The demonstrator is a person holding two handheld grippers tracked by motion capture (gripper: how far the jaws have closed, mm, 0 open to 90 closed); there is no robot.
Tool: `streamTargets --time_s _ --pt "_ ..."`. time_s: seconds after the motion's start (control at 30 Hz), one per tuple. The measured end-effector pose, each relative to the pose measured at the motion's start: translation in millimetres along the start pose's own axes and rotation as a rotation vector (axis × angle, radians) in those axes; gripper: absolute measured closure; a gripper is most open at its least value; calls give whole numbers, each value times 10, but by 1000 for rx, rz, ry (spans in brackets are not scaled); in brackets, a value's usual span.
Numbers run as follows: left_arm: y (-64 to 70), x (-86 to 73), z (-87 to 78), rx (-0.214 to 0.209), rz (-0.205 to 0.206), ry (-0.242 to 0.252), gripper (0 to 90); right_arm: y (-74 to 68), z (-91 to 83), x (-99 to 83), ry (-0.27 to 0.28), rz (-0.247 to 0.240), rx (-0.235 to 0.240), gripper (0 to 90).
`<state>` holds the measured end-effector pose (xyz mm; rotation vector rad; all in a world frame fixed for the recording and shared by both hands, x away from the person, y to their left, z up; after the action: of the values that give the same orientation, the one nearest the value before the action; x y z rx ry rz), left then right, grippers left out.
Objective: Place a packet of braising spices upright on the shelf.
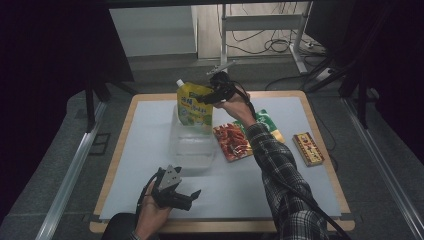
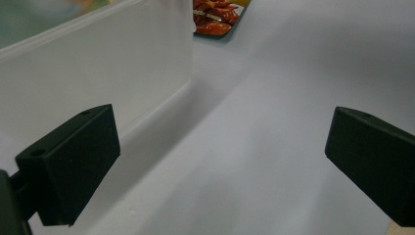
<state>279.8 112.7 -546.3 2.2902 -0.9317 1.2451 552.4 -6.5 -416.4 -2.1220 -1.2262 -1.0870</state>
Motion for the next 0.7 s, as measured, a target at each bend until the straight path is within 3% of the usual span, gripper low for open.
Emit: streamTargets --time_s 0.2,0.43,0.7 --pt "1 1 1 -4 -1 3 0 25 -101 -68 -5 15 5 247" --pt "3 -3 9 -6 -4 0 0 -6 -188 -208 -17 -4 22 169" --pt "-5 -9 14 -7 -2 -7 0 10 -318 -394 -9 34 47 111"
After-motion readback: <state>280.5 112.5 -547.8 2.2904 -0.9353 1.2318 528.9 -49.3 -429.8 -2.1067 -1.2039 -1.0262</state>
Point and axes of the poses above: each handheld gripper's, and its own axes: z roughly forward along the jaws, x roughly out of its top, y roughly to its right, the point moved 5 cm from there along z, roughly forward along the jaws, and after that the axes turned 1 degree about -z, right-handed, at the moved point
